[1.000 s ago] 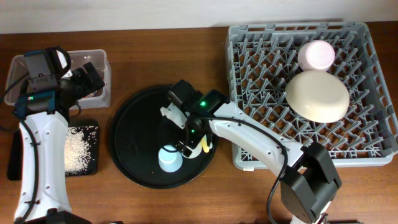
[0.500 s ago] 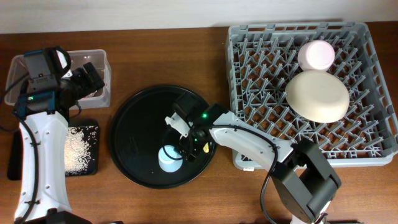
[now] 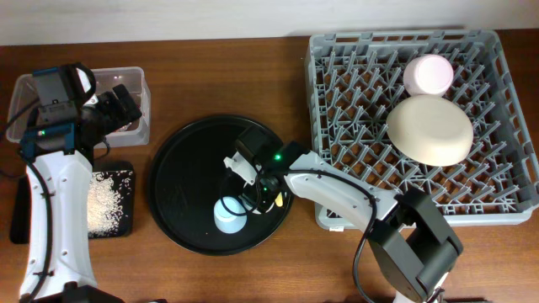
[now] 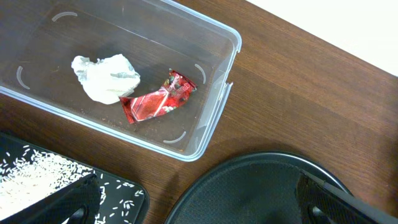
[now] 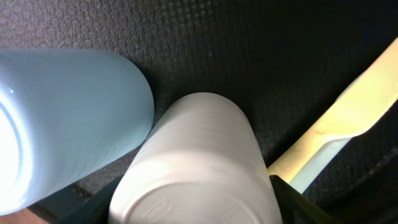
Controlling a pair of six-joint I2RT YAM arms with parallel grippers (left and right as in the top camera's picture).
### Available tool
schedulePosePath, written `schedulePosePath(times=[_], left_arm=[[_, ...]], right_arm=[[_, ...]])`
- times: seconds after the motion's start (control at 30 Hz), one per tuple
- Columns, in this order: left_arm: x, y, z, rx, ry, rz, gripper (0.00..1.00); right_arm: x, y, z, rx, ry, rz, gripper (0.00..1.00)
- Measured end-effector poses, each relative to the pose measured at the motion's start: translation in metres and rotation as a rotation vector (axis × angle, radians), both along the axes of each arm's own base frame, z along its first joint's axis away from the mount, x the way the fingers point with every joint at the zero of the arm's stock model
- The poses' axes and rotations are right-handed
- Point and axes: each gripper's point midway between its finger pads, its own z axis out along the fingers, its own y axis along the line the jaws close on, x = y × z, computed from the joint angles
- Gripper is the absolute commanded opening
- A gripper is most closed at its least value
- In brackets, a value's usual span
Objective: Sort waste into correct bins and load items into the dishwasher rack
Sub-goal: 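Lift the white cup with the right gripper and carry it to the rack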
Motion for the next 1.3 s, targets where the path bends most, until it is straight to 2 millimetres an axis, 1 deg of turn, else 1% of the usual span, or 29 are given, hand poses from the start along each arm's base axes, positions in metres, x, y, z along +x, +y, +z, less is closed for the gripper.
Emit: schedulePosePath(times=[0.1, 0.13, 0.2, 0.3, 0.4, 0.47, 0.53, 0.6, 0.63, 0.67, 0.7, 0.73, 0.77, 0.83, 0.93, 1.0, 1.03, 1.1, 1.13, 1.17, 1.23, 1.3], left_arm=[[0.0, 0.0, 0.0, 0.0, 0.0, 0.0, 0.99], [0.0, 0.0, 0.0, 0.0, 0.001, 0.0, 0.99], [0.0, 0.0, 0.0, 0.0, 0.0, 0.0, 0.99], [0.0, 0.0, 0.0, 0.0, 0.0, 0.0, 0.99], [0.0, 0.0, 0.0, 0.0, 0.0, 0.0, 0.99], [0.0, 0.0, 0.0, 0.0, 0.0, 0.0, 0.99], [0.0, 0.0, 0.0, 0.0, 0.001, 0.0, 0.99], [0.0, 0.0, 0.0, 0.0, 0.0, 0.0, 0.99], [0.0, 0.0, 0.0, 0.0, 0.0, 0.0, 0.99], [0.0, 0.0, 0.0, 0.0, 0.0, 0.0, 0.99], [0.0, 0.0, 0.0, 0.0, 0.0, 0.0, 0.99], [0.0, 0.0, 0.0, 0.0, 0.0, 0.0, 0.99], [0.0, 0.0, 0.0, 0.0, 0.0, 0.0, 0.99], [0.0, 0.0, 0.0, 0.0, 0.0, 0.0, 0.99], [0.0, 0.0, 0.0, 0.0, 0.0, 0.0, 0.99], [0.0, 0.0, 0.0, 0.0, 0.0, 0.0, 0.99], [0.0, 0.0, 0.0, 0.0, 0.0, 0.0, 0.99], [0.0, 0.0, 0.0, 0.0, 0.0, 0.0, 0.99], [0.0, 0.0, 0.0, 0.0, -0.001, 0.0, 0.99], [0.0, 0.0, 0.0, 0.0, 0.0, 0.0, 0.99], [0.0, 0.0, 0.0, -0.001, 0.0, 0.0, 0.99], [0.0, 0.0, 0.0, 0.0, 0.0, 0.0, 0.99]], right_arm=[[-0.004, -0.001, 0.005, -0.007, 0.025, 0.004, 0.52], [-0.004, 0.002, 0.01, 0.001, 0.034, 0.006, 0.52], [0.0, 0.01, 0.03, 0.03, 0.031, 0.011, 0.51], [0.005, 0.017, 0.056, 0.05, 0.02, 0.014, 0.5], [0.006, 0.013, 0.076, 0.04, 0.029, 0.004, 0.46], [0.016, 0.002, 0.092, 0.037, 0.028, -0.03, 0.44], [0.04, -0.023, 0.113, 0.039, 0.001, -0.108, 0.44], [0.062, -0.055, 0.132, 0.028, -0.023, -0.197, 0.43], [0.079, -0.084, 0.147, 0.019, -0.051, -0.274, 0.43], [0.087, -0.098, 0.154, 0.017, -0.071, -0.31, 0.43], [0.096, -0.116, 0.161, 0.01, -0.093, -0.357, 0.43], [0.101, -0.129, 0.164, 0.003, -0.103, -0.388, 0.42], [0.11, -0.153, 0.166, -0.016, -0.117, -0.446, 0.42], [0.118, -0.175, 0.166, -0.023, -0.122, -0.501, 0.42], [0.131, -0.215, 0.166, -0.043, -0.138, -0.6, 0.42], [0.139, -0.231, 0.165, -0.044, -0.156, -0.639, 0.42], [0.142, -0.236, 0.162, -0.047, -0.156, -0.652, 0.42], [0.143, -0.249, 0.147, -0.067, -0.121, -0.681, 0.42], [0.144, -0.252, 0.14, -0.074, -0.108, -0.687, 0.42], [0.145, -0.255, 0.127, -0.087, -0.088, -0.693, 0.42], [0.148, -0.255, 0.113, -0.089, -0.083, -0.693, 0.42], [0.144, -0.255, 0.098, -0.101, -0.058, -0.691, 0.42]])
